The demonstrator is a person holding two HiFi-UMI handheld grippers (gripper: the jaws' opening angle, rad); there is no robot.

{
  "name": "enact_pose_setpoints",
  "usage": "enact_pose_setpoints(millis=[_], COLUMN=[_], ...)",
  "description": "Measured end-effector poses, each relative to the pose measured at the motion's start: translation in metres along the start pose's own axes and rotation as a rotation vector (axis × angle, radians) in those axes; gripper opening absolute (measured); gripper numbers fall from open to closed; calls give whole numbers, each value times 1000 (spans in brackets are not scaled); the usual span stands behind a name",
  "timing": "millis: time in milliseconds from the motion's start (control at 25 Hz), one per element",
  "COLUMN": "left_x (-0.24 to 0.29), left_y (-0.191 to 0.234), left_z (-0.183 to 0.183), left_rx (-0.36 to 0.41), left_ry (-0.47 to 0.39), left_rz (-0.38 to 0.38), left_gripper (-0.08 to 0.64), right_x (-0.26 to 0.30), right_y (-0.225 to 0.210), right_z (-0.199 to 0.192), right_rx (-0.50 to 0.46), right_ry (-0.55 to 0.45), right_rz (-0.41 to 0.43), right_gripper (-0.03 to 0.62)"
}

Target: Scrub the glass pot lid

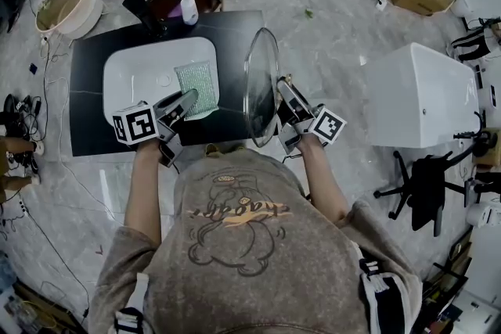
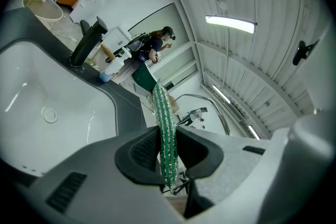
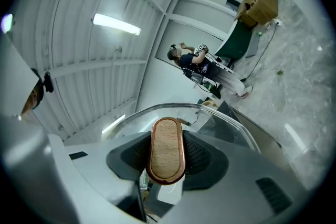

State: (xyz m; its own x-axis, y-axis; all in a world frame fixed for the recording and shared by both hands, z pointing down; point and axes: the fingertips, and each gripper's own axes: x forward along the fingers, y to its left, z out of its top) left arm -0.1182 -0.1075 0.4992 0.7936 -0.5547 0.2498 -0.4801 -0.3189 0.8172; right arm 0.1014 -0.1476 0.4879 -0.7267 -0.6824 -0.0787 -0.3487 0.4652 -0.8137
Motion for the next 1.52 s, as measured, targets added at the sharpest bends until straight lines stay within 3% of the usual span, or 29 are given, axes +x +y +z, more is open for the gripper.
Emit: enact_pose_setpoints(millis=[80,280,440,600,960,1240,1520], left_x=[-3,-7,-7,-8,-17,-26,-31], left_y=[5,8,7,7,10,15,15], left_z=[-4,-4,0,1,2,1,-1], left_rx=[-14,-13,-21,-26,-38,-60,-61], left_ry=[1,-10,-30,-44,-85,-116,-127], left_rz=[11,18,7,13,47,64,75], left_gripper=[84,84,84,84,84,84,84], right_x=[4,1,8,11,23,47,65], right_y=[4,-15,-19,-28,-55,-71,-96], right_z=[0,-6,-9,-14,-28,-53,-79], right_rx=[-45,-172,-299,-369,-446,-499,-581], right_ry=[26,126,191,238,337,432,565], right_rz=[-15,-191,-257,-318,-379,-381,-432], right_gripper=[179,179,179,179,179,179,179])
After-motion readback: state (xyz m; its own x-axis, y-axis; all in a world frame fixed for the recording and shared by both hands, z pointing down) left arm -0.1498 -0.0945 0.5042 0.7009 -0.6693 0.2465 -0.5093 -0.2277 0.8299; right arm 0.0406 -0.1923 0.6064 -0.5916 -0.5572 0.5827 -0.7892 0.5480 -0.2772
